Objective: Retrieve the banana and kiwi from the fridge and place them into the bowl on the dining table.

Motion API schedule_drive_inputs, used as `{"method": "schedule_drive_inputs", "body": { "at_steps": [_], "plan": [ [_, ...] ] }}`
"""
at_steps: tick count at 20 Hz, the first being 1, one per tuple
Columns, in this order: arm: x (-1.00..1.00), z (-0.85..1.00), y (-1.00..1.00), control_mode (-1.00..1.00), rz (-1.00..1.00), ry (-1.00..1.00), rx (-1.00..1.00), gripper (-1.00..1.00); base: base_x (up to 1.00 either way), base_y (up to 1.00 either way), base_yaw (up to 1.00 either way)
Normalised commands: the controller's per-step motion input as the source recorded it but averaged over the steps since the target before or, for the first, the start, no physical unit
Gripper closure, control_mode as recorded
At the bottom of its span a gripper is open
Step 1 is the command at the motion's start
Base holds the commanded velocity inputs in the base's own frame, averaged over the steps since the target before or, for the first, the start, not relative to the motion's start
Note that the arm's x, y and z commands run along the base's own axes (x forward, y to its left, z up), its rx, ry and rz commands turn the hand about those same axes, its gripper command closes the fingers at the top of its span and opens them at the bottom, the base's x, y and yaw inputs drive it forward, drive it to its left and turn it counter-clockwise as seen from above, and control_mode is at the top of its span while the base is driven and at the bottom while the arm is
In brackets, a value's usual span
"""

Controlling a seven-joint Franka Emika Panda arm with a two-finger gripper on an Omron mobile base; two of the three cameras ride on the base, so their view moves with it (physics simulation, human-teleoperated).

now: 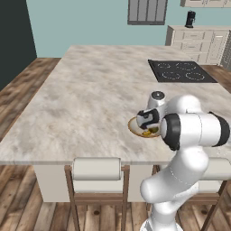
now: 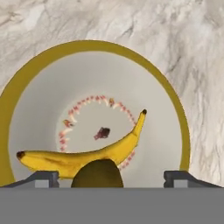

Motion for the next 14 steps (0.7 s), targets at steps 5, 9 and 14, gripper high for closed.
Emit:
{"method": "schedule_drive_inputs", "body": {
  "at_steps": [5, 9, 14],
  "plan": [
    [-0.28, 0.35, -0.01, -1.00, -0.01, 0.00, 0.00, -1.00, 0.00, 0.00, 0.00],
    [-0.97, 1.00, 0.00, -1.00, 0.00, 0.00, 0.00, -1.00, 0.00, 0.00, 0.00],
    [-1.00, 1.00, 0.00, -1.00, -0.03, -0.04, 0.00, -1.00, 0.00, 0.00, 0.00]
  ]
}}
